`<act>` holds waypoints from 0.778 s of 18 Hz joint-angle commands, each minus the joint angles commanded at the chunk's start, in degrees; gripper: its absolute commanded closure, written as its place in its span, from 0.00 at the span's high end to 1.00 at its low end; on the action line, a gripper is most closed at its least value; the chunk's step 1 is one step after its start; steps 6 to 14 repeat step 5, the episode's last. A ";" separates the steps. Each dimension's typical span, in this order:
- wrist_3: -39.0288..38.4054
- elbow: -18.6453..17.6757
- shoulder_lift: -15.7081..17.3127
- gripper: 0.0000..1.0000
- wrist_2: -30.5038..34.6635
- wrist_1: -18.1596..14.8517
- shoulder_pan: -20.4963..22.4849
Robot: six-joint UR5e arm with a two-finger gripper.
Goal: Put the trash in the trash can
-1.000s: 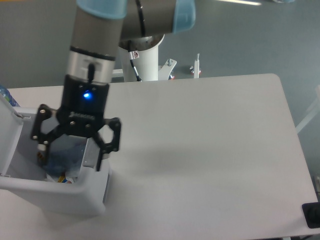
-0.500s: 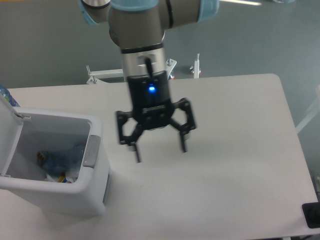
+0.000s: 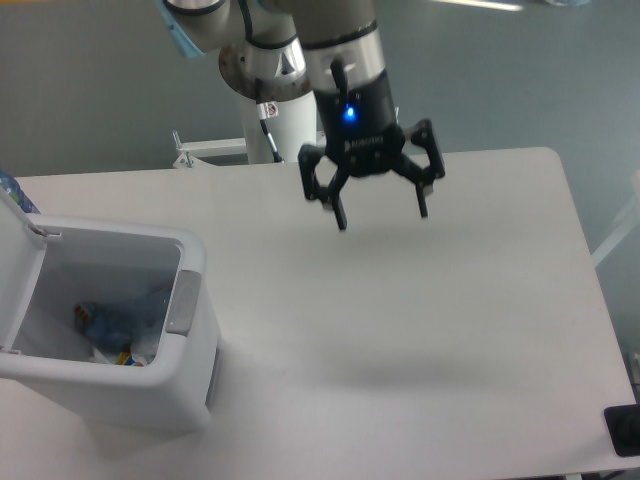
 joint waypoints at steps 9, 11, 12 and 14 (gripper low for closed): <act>1.34 0.61 0.80 1.00 0.00 -1.51 0.88; 1.34 0.61 0.80 1.00 0.00 -1.51 0.88; 1.34 0.61 0.80 1.00 0.00 -1.51 0.88; 1.34 0.61 0.80 1.00 0.00 -1.51 0.88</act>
